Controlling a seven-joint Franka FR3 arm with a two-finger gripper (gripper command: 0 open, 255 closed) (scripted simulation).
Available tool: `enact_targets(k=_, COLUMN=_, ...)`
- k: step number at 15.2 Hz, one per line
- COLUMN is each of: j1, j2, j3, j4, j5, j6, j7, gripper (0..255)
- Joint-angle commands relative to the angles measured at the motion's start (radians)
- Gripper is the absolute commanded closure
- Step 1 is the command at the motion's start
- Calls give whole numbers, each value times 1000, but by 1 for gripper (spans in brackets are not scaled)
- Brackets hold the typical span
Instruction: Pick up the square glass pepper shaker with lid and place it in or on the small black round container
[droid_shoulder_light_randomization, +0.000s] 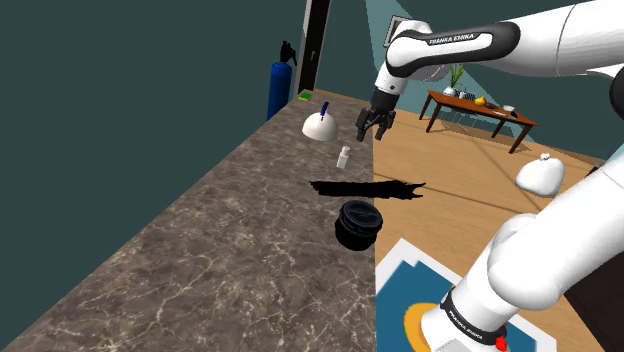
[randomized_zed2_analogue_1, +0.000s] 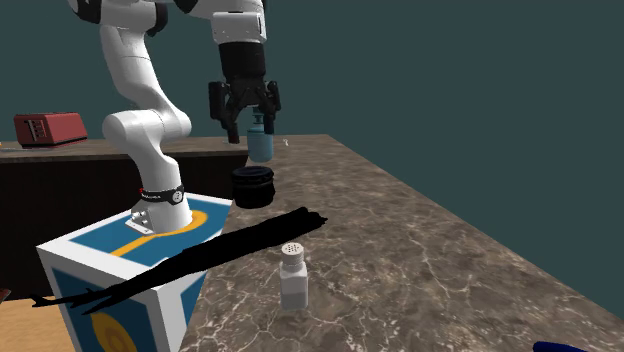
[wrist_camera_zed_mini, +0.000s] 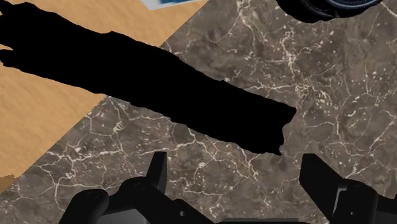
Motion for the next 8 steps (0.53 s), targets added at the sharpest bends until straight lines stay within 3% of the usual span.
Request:
enact_targets(k=1, j1=-4, j2=74, j3=-18, j4=38, j5=12, j6=34, j7=-25, gripper=0)
enact_targets(k=8, j1=-37, j2=339, j3=-61, j4=232, j5=84, j6=92, j7=-115, gripper=0)
